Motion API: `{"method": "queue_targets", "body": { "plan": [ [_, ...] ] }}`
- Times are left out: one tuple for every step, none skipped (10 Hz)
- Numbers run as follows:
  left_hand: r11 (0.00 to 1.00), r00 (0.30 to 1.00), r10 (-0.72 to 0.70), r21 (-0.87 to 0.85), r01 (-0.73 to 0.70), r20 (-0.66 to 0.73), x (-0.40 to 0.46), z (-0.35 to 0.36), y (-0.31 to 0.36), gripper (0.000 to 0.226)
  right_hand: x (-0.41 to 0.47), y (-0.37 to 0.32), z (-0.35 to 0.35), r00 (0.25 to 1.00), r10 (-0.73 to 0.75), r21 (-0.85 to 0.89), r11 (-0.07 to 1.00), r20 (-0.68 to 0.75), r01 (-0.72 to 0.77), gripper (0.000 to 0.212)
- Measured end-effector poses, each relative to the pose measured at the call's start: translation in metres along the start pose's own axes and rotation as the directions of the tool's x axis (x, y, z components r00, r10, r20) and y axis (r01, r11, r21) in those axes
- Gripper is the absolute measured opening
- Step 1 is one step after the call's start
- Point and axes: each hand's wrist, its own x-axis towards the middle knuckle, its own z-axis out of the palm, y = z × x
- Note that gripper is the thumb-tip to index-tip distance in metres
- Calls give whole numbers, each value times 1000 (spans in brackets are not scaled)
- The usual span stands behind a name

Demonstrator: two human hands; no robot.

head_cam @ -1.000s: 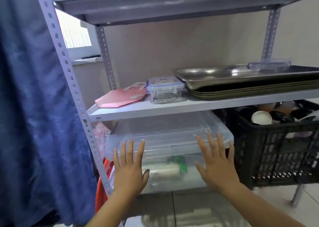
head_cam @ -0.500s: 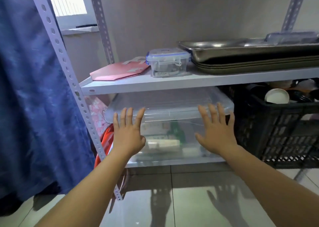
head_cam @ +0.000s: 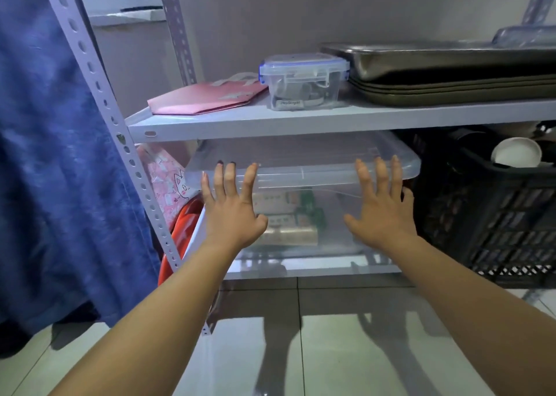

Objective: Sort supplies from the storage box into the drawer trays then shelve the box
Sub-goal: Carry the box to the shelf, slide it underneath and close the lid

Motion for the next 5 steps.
{"method": "queue_targets", "body": {
  "plan": [
    [999,995,21,-42,-25,-95,-1,12,-4,97,-3,0,1,1000,13,2,1000,-23,-13,111],
    [998,996,30,-61,-35,-86,-4,11,-4,98,-8,-3,-6,999,19,16,1000,27,-19,114],
    [996,995,51,-80,-44,91,-7,-12,-4,106,-11,-5,-27,982,40,13,999,187,-44,117],
    [996,941,71,-67,-51,332,-8,-42,-5,114,-21,-9,-56,924,50,-30,999,378,-42,112],
    [995,757,92,-90,-44,647,-13,-105,-3,105,-60,-7,-118,774,102,-64,995,624,-80,94]
  ]
}}
